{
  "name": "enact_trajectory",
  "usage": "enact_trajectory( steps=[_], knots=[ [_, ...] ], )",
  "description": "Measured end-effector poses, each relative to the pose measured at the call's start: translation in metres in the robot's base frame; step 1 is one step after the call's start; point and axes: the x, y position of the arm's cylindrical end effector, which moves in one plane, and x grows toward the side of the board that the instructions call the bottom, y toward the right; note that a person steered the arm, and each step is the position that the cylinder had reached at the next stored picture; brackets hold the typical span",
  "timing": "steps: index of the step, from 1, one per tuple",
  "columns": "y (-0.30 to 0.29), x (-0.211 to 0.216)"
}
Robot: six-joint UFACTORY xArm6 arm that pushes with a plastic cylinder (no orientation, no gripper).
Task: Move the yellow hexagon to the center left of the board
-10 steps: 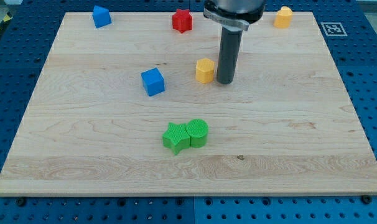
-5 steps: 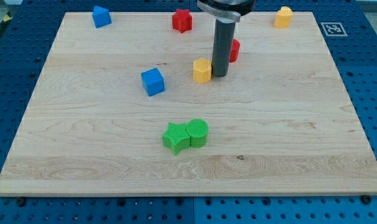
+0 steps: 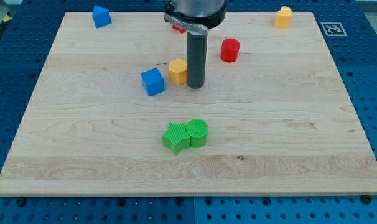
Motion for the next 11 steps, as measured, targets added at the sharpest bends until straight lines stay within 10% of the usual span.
enact_trajectory(
  steps=[11],
  knots=[
    [-0.138,-0.069]
  ],
)
